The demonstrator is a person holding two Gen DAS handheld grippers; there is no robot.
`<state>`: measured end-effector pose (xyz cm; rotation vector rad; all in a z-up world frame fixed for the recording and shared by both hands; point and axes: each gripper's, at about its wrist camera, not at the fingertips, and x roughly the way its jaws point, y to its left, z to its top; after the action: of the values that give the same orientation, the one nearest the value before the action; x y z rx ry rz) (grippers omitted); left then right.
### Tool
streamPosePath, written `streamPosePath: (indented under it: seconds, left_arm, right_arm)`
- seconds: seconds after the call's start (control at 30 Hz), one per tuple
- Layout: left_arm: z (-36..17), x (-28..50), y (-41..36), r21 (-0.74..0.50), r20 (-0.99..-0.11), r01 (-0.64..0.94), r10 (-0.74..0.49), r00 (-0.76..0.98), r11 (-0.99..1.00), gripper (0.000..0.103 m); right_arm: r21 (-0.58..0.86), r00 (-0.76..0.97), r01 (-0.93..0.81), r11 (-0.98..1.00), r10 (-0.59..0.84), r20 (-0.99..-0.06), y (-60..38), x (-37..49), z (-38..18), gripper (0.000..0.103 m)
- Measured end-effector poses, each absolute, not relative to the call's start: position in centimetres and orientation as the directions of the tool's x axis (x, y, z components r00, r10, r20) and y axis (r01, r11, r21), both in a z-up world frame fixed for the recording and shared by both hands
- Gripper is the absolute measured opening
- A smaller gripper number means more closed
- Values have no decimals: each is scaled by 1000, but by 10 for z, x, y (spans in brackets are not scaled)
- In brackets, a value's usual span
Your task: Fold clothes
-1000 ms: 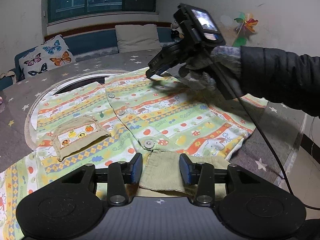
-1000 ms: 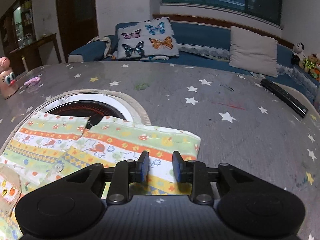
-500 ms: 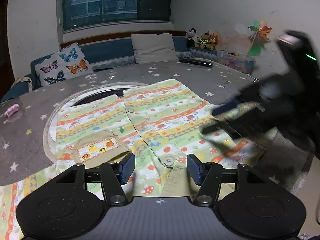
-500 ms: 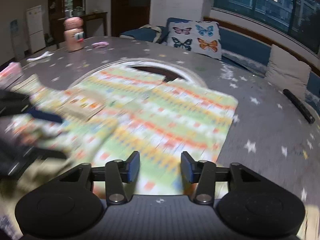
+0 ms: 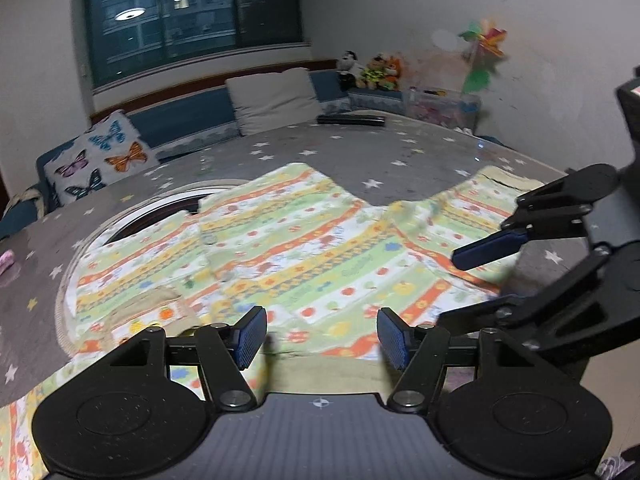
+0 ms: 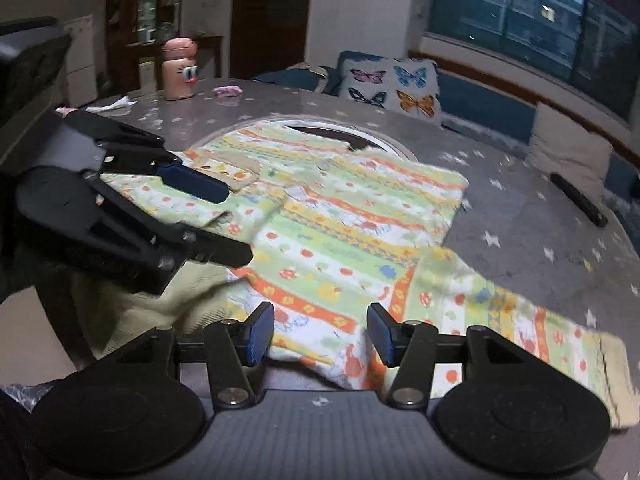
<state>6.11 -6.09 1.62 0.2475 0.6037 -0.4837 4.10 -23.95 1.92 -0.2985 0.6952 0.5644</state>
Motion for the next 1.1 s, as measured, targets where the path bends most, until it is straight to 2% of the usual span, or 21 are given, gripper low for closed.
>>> streamPosePath:
  seconds: [0.2, 0.27, 0.4, 0.57, 0.7, 0.8, 0.9, 0.97, 1.07, 1.1]
  left_arm:
    - [17, 61, -71, 97, -599, 515, -363, 713, 852, 68]
    - [19, 62, -75, 96, -596, 515, -365, 715, 852, 70]
    - [20, 64, -84, 92, -594, 518, -371, 714, 850, 74]
    - [19, 65, -93, 97, -600, 524, -371, 709, 846, 78]
    - [22, 67, -97, 98, -607, 518, -362, 707, 849, 79]
    - [25, 69, -100, 101, -606, 514, -357, 710, 851, 80]
    - [28, 70, -103, 105, -610, 512, -352, 710, 852, 82]
    - [28, 72, -106, 100, -615, 512, -352, 706, 853, 82]
    - [25, 76, -111, 102, -631, 508, -339, 698, 855, 82]
    - [24, 77, -113, 106, -636, 506, -333, 696, 856, 82]
  right_arm:
    - [-2, 652, -514, 858, 389, -650, -260, 36, 21, 52]
    - [8, 690, -444, 896, 348, -634, -278, 39, 25, 52]
    - [29, 750, -303, 953, 257, -609, -314, 46, 30, 53]
    - [-15, 802, -54, 998, 35, -597, -371, 65, 20, 52]
    - [-56, 808, 75, 996, -94, -581, -408, 77, 14, 51]
    - [-44, 796, 128, 991, -129, -591, -427, 86, 6, 51]
    - [-29, 782, 145, 989, -133, -609, -435, 88, -2, 42]
    - [-6, 780, 146, 989, -119, -614, -439, 86, -4, 42]
    - [23, 785, 140, 990, -96, -612, -441, 82, -4, 28]
    - [34, 786, 135, 990, -86, -612, -440, 81, -4, 21]
